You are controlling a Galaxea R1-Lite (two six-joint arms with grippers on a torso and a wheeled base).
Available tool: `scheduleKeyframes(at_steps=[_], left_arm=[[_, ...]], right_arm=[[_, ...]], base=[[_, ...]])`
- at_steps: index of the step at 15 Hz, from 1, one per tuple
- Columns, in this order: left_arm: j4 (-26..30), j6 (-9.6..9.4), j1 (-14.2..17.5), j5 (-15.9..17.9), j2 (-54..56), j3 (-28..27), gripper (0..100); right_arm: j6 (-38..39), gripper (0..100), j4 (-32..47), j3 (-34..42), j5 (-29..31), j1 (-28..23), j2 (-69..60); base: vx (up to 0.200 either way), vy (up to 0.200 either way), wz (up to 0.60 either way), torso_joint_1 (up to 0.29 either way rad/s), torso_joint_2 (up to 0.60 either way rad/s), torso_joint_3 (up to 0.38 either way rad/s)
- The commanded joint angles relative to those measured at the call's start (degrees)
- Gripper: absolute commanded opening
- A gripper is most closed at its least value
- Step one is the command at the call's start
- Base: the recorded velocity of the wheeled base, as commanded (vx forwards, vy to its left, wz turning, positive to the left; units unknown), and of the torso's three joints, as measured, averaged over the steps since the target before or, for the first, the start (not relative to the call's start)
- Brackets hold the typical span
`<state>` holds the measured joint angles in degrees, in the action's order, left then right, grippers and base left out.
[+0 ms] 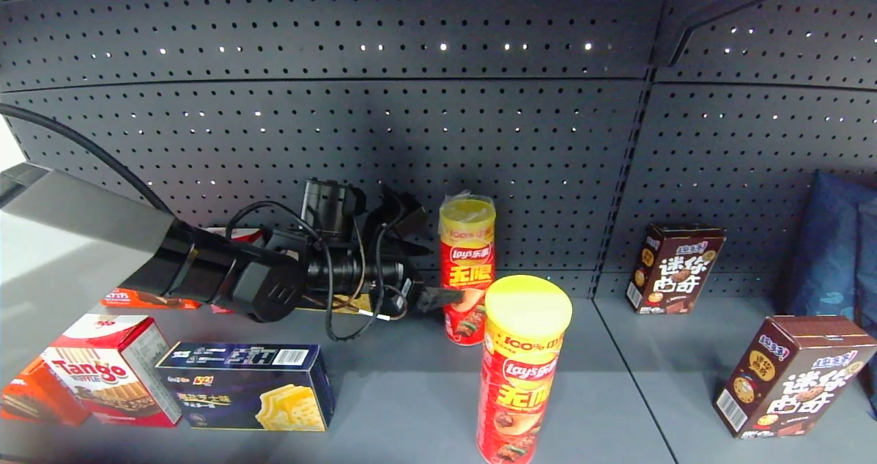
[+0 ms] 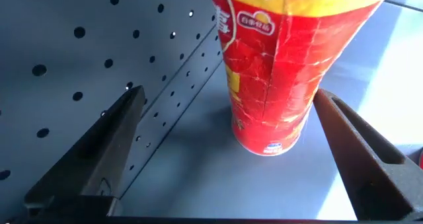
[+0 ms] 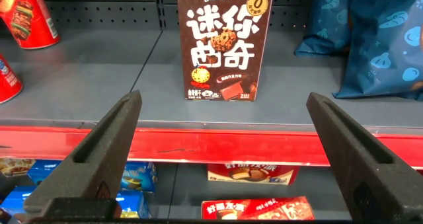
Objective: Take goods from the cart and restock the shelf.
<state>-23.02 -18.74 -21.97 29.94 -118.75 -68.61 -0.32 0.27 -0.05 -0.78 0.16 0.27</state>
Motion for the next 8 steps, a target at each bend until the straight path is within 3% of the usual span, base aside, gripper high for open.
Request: scheduleKeyframes(at_steps=[1, 4, 8], left_arm=[[-0.1, -0.07, 0.43, -0.06, 2.03, 0.84, 100], [-0.01, -0.69, 2.28, -0.32, 4.58, 2.25, 100], [0.16, -4.64, 3.51, -1.29, 5.63, 5.24, 100]], right_arm=[[-0.03, 100, 0.0, -0.04, -0.01, 0.02, 0.08], [-0.03, 100, 0.0, 0.05, -0.01, 0.02, 0.08], [-0.03, 100, 0.0, 0.05, -0.01, 0.02, 0.08]], base=[[0.0, 0.0, 0.0, 0.0, 0.0, 0.0], [0.0, 0.0, 0.0, 0.0, 0.0, 0.0], [0.0, 0.0, 0.0, 0.0, 0.0, 0.0]])
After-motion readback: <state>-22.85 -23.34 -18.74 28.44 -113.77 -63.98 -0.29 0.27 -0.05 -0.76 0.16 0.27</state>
